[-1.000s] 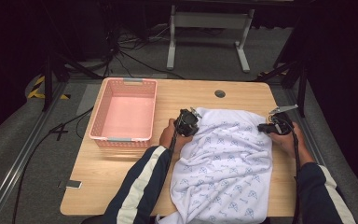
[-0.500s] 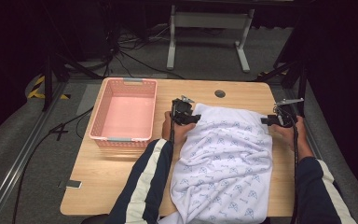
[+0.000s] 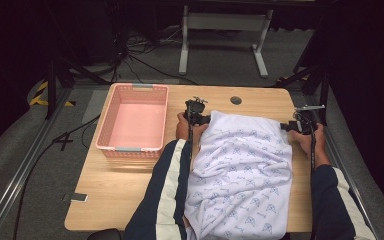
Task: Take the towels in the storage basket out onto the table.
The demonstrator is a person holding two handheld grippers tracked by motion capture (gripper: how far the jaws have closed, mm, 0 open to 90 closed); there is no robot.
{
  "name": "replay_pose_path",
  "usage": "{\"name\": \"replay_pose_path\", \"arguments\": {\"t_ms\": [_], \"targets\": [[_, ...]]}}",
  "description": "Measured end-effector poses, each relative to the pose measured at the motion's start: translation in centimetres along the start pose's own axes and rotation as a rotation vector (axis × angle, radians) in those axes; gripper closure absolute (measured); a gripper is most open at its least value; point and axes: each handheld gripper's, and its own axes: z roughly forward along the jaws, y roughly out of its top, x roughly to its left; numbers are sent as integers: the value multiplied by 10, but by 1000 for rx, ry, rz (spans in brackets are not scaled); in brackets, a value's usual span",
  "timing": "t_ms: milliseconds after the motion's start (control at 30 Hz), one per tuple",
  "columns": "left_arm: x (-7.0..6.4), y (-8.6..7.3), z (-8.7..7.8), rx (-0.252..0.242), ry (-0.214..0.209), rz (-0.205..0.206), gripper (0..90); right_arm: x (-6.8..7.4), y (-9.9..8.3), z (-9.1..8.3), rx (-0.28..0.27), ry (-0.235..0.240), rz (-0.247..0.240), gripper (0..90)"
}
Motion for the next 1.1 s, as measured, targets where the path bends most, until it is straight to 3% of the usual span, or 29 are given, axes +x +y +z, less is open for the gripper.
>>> {"name": "replay_pose_path", "arguments": {"t_ms": [100, 267, 367, 500, 533, 600, 667, 833, 867, 900, 1000, 1100], "targets": [[-2, 1, -1, -25, -37, -5, 513, 1, 0, 2, 6, -2, 2, 543], [-12, 3, 1, -15, -67, 44, 502, 1, -1, 1, 10, 7, 0, 542], [-16, 4, 0, -25, -95, 48, 501, 1, -1, 1, 11, 8, 5, 548], [-28, 3, 2, -28, -140, 106, 477, 3, -1, 0, 17, 10, -3, 552], [-31, 4, 1, -36, -189, 139, 487, 3, -1, 0, 19, 11, -3, 552], [-42, 4, 2, 24, -173, 222, 502, 3, -2, -1, 21, 15, -6, 553], [-49, 2, 5, 49, -174, 265, 512, 2, -2, -1, 23, 17, -14, 553], [-49, -1, 5, 36, -191, 257, 617, 3, -3, -2, 23, 19, -11, 559], [-50, -1, 4, 40, -190, 277, 617, 3, -3, -2, 23, 19, -11, 559], [-50, -1, 2, 33, -179, 297, 676, 3, -3, -2, 23, 19, -11, 560], [-49, 1, -4, 5, -194, 298, 781, 3, -3, -3, 23, 19, -17, 573], [-47, 2, -7, -21, -192, 287, 774, 2, -4, -3, 18, 37, -10, 599]]}}
